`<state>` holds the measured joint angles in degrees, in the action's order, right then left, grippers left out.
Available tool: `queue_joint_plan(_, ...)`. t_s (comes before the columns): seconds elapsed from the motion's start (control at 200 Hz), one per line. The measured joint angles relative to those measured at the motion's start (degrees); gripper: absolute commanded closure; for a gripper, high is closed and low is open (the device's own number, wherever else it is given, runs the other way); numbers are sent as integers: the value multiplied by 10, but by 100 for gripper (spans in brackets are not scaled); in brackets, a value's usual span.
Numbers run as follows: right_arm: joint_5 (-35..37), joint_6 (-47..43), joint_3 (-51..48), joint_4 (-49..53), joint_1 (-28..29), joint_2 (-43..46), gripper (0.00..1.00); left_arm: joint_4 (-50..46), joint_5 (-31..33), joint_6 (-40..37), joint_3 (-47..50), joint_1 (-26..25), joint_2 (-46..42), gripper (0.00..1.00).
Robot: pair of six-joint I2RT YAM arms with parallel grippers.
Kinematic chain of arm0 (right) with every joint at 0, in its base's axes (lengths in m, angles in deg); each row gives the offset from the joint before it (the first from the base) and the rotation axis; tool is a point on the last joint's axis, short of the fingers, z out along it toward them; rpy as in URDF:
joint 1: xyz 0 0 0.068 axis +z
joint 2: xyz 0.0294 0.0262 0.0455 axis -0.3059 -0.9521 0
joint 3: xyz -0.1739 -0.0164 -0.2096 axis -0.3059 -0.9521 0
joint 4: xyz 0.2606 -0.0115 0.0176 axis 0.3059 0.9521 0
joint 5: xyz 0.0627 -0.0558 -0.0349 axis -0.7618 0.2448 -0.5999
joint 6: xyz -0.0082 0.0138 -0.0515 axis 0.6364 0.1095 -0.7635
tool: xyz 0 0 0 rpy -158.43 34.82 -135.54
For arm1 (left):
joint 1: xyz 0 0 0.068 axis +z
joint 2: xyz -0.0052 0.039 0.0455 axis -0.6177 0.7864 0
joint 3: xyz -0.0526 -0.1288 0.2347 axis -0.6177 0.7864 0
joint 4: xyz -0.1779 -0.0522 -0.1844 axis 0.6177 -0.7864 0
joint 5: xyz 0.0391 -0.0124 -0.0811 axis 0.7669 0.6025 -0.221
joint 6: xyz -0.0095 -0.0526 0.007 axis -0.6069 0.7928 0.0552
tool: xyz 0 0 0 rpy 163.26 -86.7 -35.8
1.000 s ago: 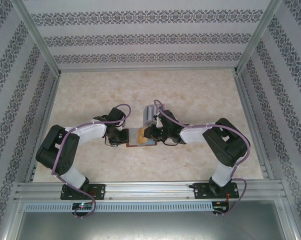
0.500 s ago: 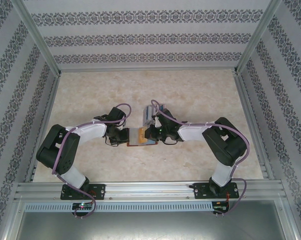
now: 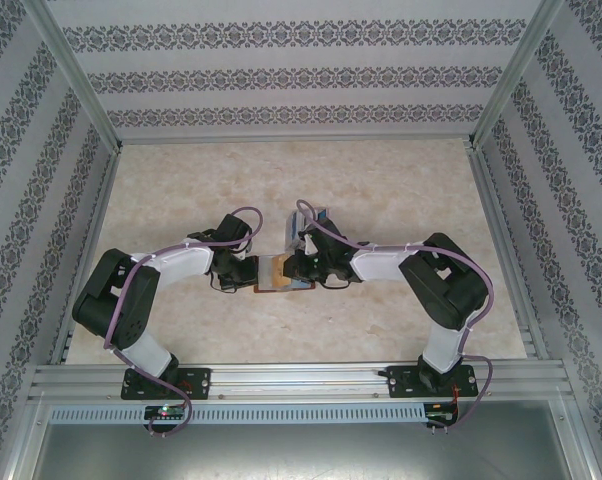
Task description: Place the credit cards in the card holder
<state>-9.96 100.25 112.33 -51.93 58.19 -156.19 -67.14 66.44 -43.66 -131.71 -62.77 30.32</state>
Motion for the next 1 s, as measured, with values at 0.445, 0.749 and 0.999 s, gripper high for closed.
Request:
queue_joint_plan(0.445, 55, -40, 16, 117, 8, 20, 78, 17, -5, 0, -4, 0, 9, 96)
queue_joint_plan(0.749, 61, -48, 44, 148, 18, 3, 85, 17, -7, 0, -5, 0, 10, 96)
queue_joint_plan(0.999, 59, -47, 78, 154, 33, -23, 83, 17, -7, 0, -5, 0, 10, 96)
